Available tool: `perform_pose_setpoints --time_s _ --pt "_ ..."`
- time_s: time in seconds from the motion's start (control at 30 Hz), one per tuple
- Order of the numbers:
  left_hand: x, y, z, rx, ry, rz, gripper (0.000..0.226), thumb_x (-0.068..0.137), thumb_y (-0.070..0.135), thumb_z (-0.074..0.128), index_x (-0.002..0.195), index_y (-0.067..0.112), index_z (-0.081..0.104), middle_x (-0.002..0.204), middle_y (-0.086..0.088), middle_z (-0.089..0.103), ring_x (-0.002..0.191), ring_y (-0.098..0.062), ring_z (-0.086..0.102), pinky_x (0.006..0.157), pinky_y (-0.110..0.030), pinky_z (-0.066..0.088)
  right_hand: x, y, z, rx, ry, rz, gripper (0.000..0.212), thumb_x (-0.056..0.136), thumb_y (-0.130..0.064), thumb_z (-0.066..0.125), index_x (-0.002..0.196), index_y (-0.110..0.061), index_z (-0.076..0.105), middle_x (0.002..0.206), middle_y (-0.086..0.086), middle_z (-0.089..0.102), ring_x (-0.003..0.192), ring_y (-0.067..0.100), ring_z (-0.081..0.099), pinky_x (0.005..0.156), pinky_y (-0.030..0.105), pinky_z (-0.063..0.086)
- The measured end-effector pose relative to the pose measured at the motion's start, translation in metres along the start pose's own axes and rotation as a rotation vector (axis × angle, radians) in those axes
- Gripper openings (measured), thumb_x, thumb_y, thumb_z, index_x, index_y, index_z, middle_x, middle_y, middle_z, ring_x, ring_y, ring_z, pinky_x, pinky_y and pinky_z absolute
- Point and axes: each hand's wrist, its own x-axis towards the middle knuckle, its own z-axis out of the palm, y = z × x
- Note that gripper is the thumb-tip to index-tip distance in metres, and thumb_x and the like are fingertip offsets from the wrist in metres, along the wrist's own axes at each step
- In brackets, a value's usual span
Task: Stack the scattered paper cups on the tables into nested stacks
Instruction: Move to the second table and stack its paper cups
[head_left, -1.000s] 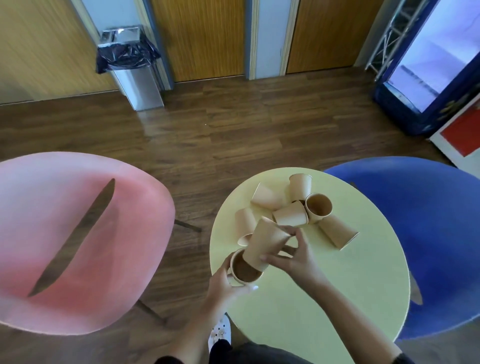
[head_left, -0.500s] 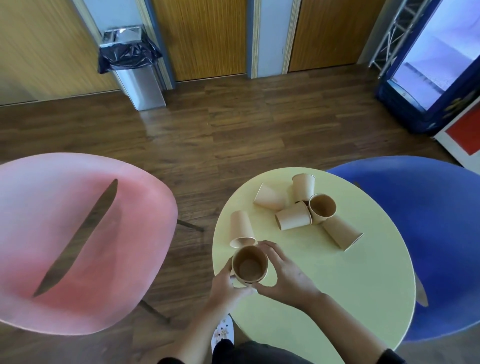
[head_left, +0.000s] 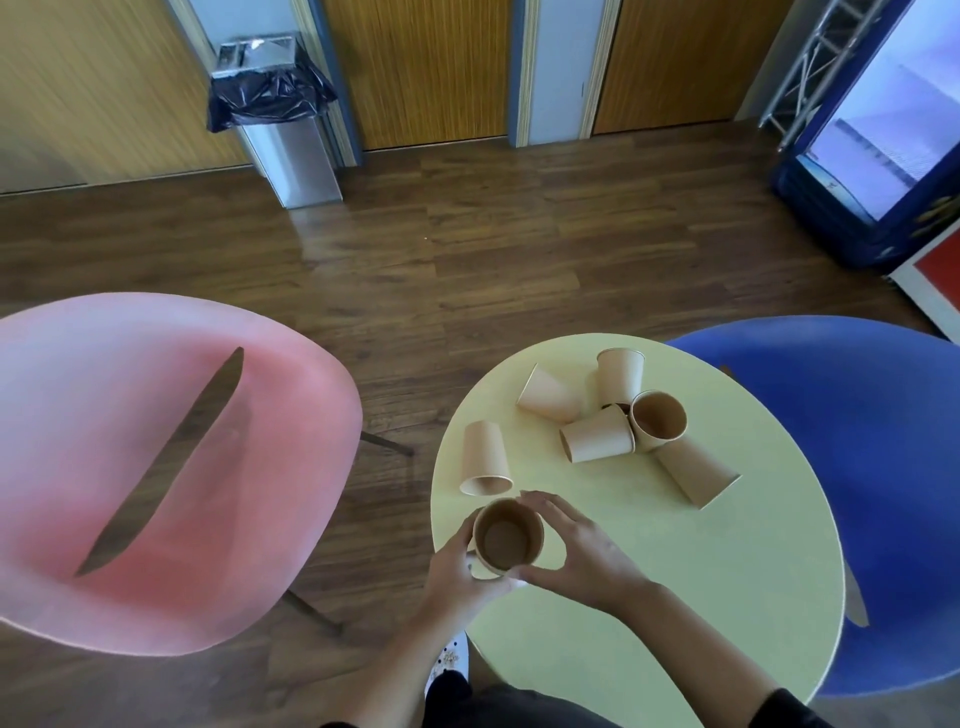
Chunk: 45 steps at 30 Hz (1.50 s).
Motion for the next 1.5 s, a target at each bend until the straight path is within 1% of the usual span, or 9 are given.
perform_pose_setpoints --time_s 0.13,0.3,0.53,0.77,1.0,1.13,1.3,1.37,1.5 --pt "0.002 0.000 -0.003 0.006 0.019 0.005 0.072 0.055 0.027 0.090 0.118 0.039 0.057 0.104 0.020 0.071 0.097 0.005 0.066 0.080 -0.010 0.050 0.014 0.001 -0.014 0.012 0.010 0.000 0.064 0.082 -0.055 0.063 0.138 -0.035 0.039 0.142 -0.024 0.033 0.130 -0.008 0.032 0.106 0.013 0.025" --pt "0.006 -0.001 -0.013 -0.009 0.057 -0.019 0.070 0.056 0.018 0.091 0.111 0.046 0.057 0.099 0.029 0.068 0.095 0.009 0.064 0.079 -0.008 0.051 0.049 0.004 -0.031 -0.108 0.015 0.006 0.064 0.086 -0.023 0.061 0.144 -0.025 0.033 0.148 -0.011 0.032 0.137 0.009 0.028 0.108 0.017 0.021" --pt "0.011 0.000 -0.026 -0.036 0.087 -0.012 0.071 0.058 0.013 0.090 0.108 0.051 0.056 0.101 0.027 0.069 0.096 0.008 0.065 0.080 -0.007 0.050 0.107 0.007 -0.029 -0.670 -0.225 -0.102 0.104 0.073 0.010 0.050 0.148 -0.038 -0.003 0.159 -0.010 -0.007 0.146 0.017 -0.001 0.118 0.046 0.009" --pt "0.015 -0.002 -0.028 -0.008 0.088 -0.036 0.078 0.056 0.025 0.092 0.119 0.050 0.053 0.103 0.033 0.066 0.098 0.011 0.061 0.088 -0.014 0.049 0.131 0.009 -0.020 -1.086 -0.378 -0.157 0.096 0.086 0.002 0.049 0.146 -0.040 -0.012 0.156 0.004 -0.022 0.146 0.026 -0.009 0.113 0.053 0.018" --pt "0.014 0.000 -0.028 0.022 0.106 -0.033 0.083 0.056 0.025 0.093 0.100 0.076 0.044 0.102 0.044 0.061 0.097 0.019 0.058 0.085 -0.007 0.047 0.136 0.023 -0.010 -1.132 -0.298 -0.276 0.088 0.082 0.001 0.058 0.148 -0.036 0.013 0.159 0.011 -0.002 0.145 0.027 0.011 0.103 0.047 0.035" --pt "0.014 -0.001 -0.028 0.015 0.105 -0.054 0.081 0.056 0.026 0.092 0.106 0.069 0.046 0.102 0.042 0.062 0.100 0.018 0.058 0.086 -0.006 0.047 0.137 0.023 -0.011 -1.216 -0.331 -0.263 0.079 0.084 -0.005 0.059 0.146 -0.030 0.017 0.159 0.010 -0.004 0.146 0.025 0.006 0.111 0.055 0.020" --pt "0.013 0.002 -0.028 -0.005 0.103 -0.072 0.077 0.057 0.021 0.093 0.106 0.059 0.048 0.094 0.045 0.061 0.088 0.025 0.056 0.077 0.000 0.044 0.131 0.026 -0.014 -1.137 -0.238 -0.288 0.080 0.042 -0.030 0.088 0.117 -0.026 0.061 0.141 0.010 0.048 0.126 0.026 0.051 0.096 0.059 0.040" --pt "0.012 0.002 -0.027 -0.010 0.109 -0.071 0.077 0.056 0.023 0.093 0.108 0.057 0.049 0.097 0.039 0.064 0.091 0.024 0.057 0.078 -0.001 0.044 0.125 0.026 -0.019 -0.995 -0.150 -0.269 0.083 0.038 -0.035 0.089 0.115 -0.021 0.061 0.138 0.008 0.052 0.123 0.026 0.054 0.097 0.058 0.039" --pt "0.009 0.003 -0.026 -0.020 0.107 -0.075 0.078 0.056 0.020 0.094 0.111 0.052 0.050 0.105 0.031 0.064 0.089 0.026 0.056 0.076 -0.001 0.046 0.113 0.013 -0.032 -0.678 0.096 -0.159 0.085 0.065 -0.039 0.079 0.137 -0.012 0.043 0.148 0.001 0.039 0.137 0.019 0.035 0.115 0.048 0.018"
